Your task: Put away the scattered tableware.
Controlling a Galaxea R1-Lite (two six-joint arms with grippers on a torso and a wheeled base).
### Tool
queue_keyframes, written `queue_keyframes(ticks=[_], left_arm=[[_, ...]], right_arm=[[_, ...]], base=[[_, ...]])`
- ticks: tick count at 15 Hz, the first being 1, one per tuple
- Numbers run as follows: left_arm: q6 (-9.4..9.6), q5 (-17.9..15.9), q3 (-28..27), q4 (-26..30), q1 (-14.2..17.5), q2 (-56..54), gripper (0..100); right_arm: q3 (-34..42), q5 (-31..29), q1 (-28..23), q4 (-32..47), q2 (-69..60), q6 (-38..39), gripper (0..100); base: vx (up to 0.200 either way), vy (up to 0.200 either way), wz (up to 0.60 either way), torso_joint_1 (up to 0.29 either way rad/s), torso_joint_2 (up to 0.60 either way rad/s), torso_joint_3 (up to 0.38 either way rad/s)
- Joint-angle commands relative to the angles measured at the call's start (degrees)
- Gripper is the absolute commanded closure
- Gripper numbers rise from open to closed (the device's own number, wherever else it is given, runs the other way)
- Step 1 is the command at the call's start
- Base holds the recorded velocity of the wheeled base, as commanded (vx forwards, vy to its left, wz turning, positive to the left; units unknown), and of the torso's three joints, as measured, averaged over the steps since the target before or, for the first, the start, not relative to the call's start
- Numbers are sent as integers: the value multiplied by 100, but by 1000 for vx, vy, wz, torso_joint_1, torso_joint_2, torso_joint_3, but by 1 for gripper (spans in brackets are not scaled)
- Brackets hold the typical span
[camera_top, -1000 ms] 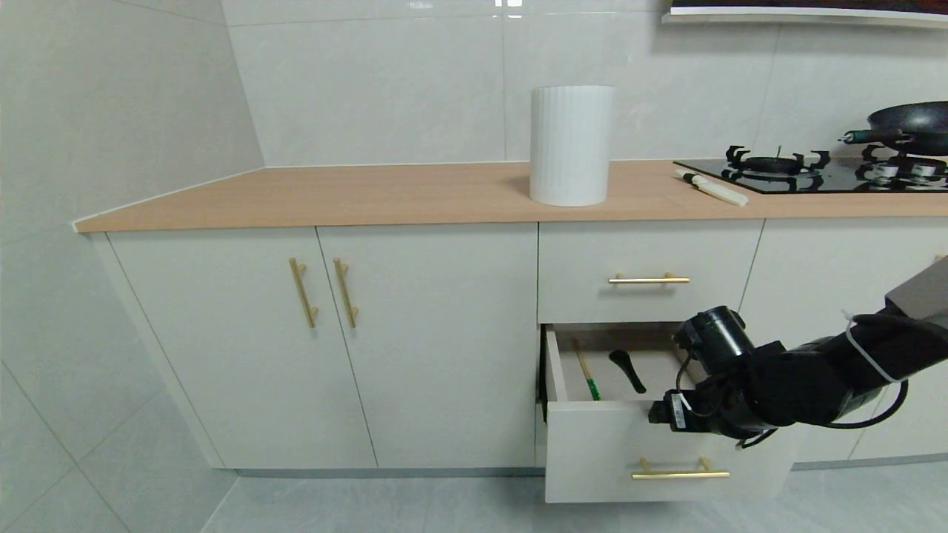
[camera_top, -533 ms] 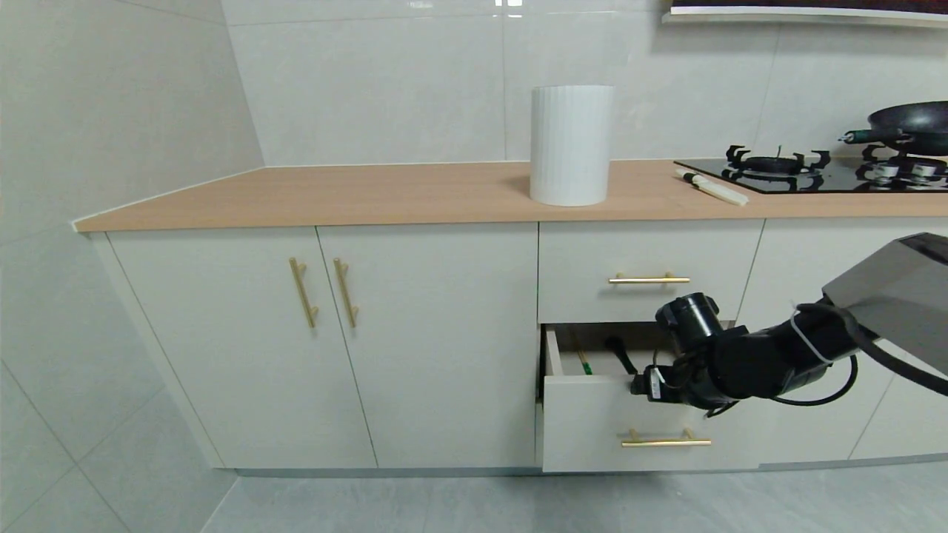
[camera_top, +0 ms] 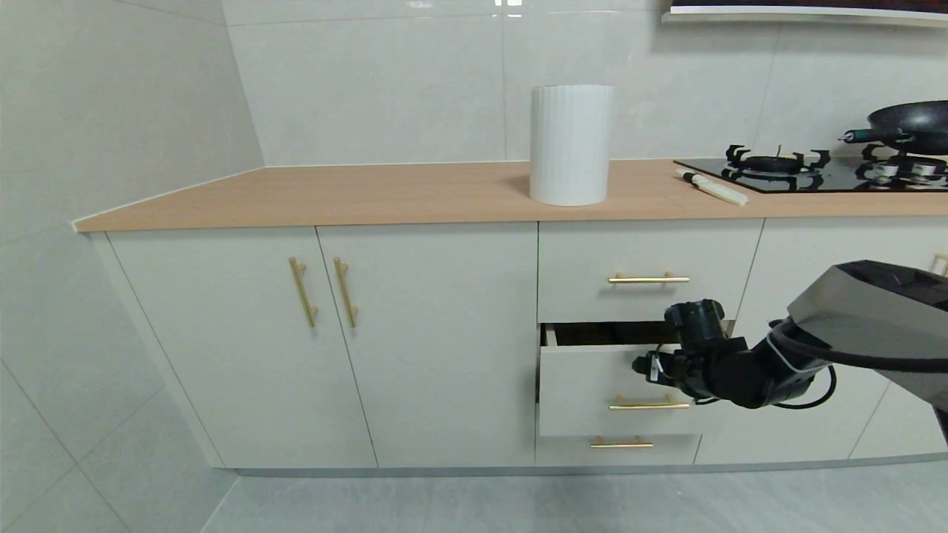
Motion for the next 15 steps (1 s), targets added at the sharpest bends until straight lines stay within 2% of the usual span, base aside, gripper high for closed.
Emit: queue_keyframes(ticks=[1,5,7,15], left_arm=[[-1,-2,5,-2,1,2,0],[-1,-2,5,-2,1,2,0],[-1,-2,-4,-2,1,2,0],[-1,-2,5,-2,1,2,0]], right_arm=[[-101,-4,-149,-179,345,-1,0],[-399,-13,-298,-496,662,148,0],[-663,-13,-298,-496,794,491,0],[-1340,-65,-377,-496,1145,1045,0]], base=[[0,0,0,0,0,0],[0,0,0,0,0,0],[0,0,0,0,0,0],[0,0,0,0,0,0]])
